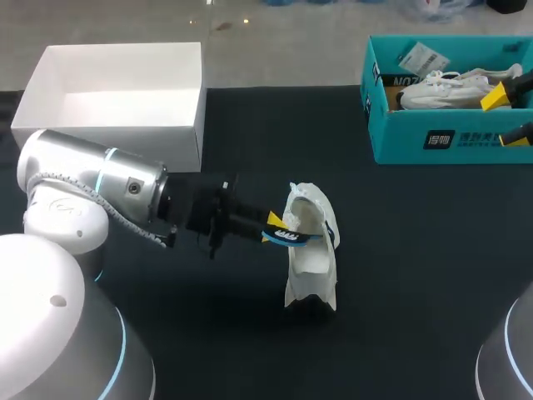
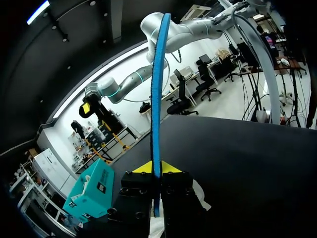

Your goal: Take the shoe out of the shoebox, open the shoe tongue, remove and reinsert the insole, then place the shoe into the shoebox

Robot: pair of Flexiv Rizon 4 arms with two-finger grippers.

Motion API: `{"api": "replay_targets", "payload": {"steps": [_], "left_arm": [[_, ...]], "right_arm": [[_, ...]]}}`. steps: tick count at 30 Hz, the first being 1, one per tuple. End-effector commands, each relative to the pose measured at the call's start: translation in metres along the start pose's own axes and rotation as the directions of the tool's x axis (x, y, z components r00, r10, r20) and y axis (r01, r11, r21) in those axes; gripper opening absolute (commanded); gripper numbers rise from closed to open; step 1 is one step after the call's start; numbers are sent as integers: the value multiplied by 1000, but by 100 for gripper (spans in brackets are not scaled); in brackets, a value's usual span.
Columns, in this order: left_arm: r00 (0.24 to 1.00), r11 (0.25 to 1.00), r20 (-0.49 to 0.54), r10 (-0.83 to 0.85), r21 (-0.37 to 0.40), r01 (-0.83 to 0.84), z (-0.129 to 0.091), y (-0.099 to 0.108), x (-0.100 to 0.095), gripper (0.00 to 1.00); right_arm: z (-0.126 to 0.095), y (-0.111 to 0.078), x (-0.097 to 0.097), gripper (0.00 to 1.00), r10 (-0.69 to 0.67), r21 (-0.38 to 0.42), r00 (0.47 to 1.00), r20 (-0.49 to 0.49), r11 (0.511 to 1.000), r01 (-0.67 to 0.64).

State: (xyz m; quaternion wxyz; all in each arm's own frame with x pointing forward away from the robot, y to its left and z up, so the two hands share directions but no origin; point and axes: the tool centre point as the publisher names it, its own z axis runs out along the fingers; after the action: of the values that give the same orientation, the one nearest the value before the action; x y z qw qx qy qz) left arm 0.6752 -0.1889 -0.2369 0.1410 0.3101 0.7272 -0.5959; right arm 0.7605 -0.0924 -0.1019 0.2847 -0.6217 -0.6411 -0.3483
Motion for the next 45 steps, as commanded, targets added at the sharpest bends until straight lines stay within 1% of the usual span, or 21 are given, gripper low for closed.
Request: {"api": "replay_targets", "payload": {"steps": [1,4,6,7,16,17,21,26,29,35,37,39,41,45], "left_arm": [[1000,1000,-14,-18,-3,18,16,19,9,0],[999,1000,-21,-26,-6,26,21,29,15,0],[999,999,-26,-27,-24,26,23,35,17,0],[999,1000,-24,-24,-16,24,23,36,16,0],[999,999,-13,32,-9,-32,26,39,3,0],[999,999,-15,44,-2,-44,26,40,1,0],[997,998,-36,63,-25,-64,26,52,-4,0],[998,999,-41,45,-25,-46,29,59,-2,0],[998,999,-41,44,-22,-45,31,53,0,0],[997,997,-24,72,-2,-72,33,20,-2,0],[997,997,-7,81,16,-81,34,15,-3,0],[996,995,-1,94,42,-94,41,16,-5,0],[995,995,-30,93,28,-92,50,22,-8,0],[995,995,-41,91,41,-90,65,29,-12,0]], "right_arm": [[0,0,0,100,2,1,1000,4,1000,-2],[0,0,0,100,2,1,1000,4,1000,-2],[0,0,0,100,2,1,1000,4,1000,-2],[0,0,0,100,2,1,1000,4,1000,-2],[0,0,0,100,2,1,1000,4,1000,-2],[0,0,0,100,2,1,1000,4,1000,-2],[0,0,0,100,2,1,1000,4,1000,-2],[0,0,0,100,2,1,1000,4,1000,-2],[0,0,0,100,2,1,1000,4,1000,-2],[0,0,0,100,2,1,1000,4,1000,-2],[0,0,0,100,2,1,1000,4,1000,-2],[0,0,0,100,2,1,1000,4,1000,-2],[0,0,0,100,2,1,1000,4,1000,-2],[0,0,0,100,2,1,1000,4,1000,-2]]}}
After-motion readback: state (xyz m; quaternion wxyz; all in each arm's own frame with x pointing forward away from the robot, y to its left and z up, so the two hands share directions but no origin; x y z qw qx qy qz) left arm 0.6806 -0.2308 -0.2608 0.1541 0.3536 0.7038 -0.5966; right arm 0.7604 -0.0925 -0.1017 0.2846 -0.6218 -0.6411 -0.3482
